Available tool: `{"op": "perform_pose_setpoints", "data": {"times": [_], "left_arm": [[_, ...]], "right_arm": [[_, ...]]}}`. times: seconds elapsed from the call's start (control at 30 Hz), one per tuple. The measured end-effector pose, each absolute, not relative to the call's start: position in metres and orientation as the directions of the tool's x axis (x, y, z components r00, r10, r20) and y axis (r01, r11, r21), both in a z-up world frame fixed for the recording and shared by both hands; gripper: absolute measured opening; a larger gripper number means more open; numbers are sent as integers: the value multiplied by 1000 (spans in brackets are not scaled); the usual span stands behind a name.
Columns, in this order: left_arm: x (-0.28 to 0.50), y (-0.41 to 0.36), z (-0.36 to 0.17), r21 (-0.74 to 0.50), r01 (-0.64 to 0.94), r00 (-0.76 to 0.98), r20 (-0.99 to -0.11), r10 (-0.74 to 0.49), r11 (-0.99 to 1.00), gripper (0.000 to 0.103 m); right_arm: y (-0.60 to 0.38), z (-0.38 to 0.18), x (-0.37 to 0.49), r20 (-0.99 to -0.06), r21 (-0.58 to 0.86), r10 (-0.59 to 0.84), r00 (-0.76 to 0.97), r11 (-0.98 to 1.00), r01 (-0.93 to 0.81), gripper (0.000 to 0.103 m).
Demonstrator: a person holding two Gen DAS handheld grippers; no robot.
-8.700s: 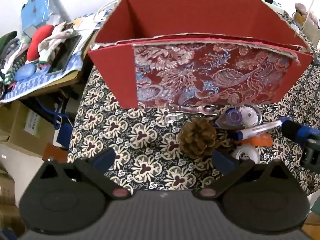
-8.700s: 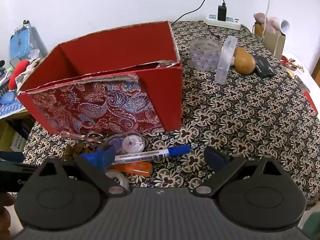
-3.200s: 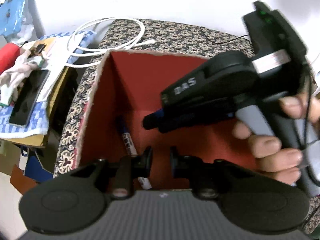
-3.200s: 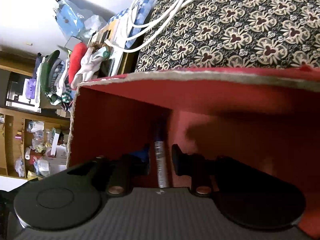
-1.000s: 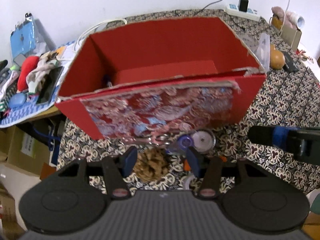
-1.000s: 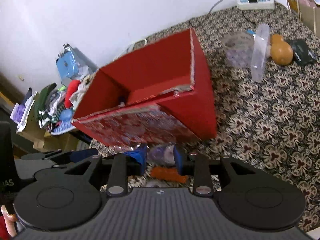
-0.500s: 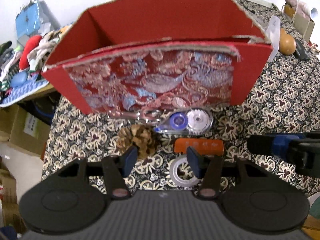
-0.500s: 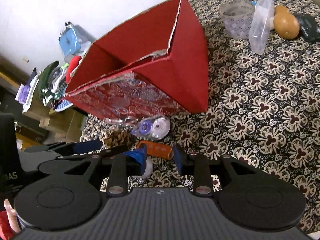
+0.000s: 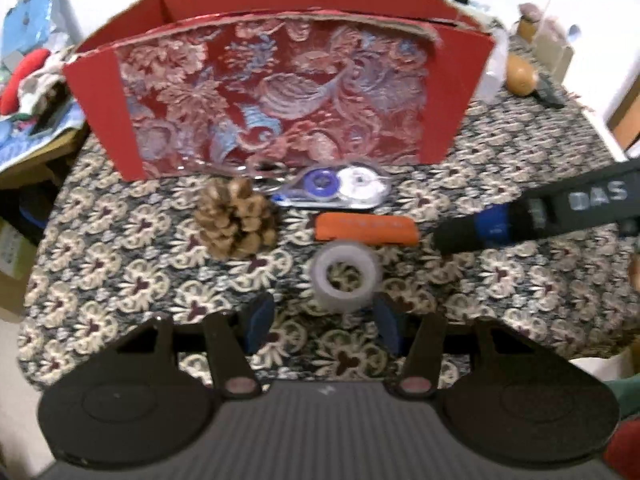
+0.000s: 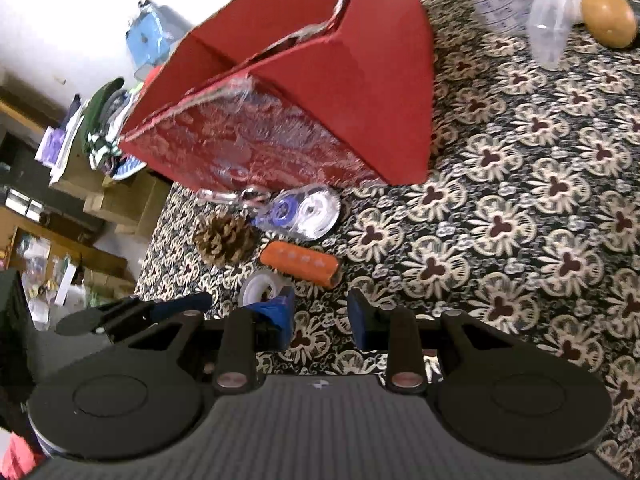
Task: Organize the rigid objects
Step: 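Withdraw the right tool and move it to the clear tape roll, then grasp the clear tape roll with the right tool and lift it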
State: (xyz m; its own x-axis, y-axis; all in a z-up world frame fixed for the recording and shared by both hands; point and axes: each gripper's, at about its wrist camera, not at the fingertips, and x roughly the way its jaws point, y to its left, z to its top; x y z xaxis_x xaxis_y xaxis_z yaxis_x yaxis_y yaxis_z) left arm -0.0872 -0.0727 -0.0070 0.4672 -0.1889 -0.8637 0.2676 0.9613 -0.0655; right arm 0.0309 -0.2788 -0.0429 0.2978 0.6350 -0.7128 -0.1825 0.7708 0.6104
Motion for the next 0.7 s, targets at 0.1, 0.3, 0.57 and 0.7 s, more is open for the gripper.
{"op": "perform_pose_setpoints", "data": {"times": [0.1, 0.3, 0.57, 0.7], "left_arm": [[-87, -73, -5, -112, 290, 474, -846, -244, 951, 55], [-80, -75, -12, -158, 297, 461, -840, -286, 942, 55], [-71, -70, -21, -157, 294, 458, -842, -283, 943, 38], [-72, -71, -22, -146, 308, 461, -841, -282, 940, 38]], "right_arm": [[-269, -43, 34, -707, 612, 651, 278, 759, -220, 13], [-248, -47, 41, -720, 597, 651, 241, 758, -264, 12], [-228, -53, 46, -747, 555, 625, 228, 774, -304, 12], [-220, -54, 46, -752, 540, 619, 225, 775, -328, 12]]}}
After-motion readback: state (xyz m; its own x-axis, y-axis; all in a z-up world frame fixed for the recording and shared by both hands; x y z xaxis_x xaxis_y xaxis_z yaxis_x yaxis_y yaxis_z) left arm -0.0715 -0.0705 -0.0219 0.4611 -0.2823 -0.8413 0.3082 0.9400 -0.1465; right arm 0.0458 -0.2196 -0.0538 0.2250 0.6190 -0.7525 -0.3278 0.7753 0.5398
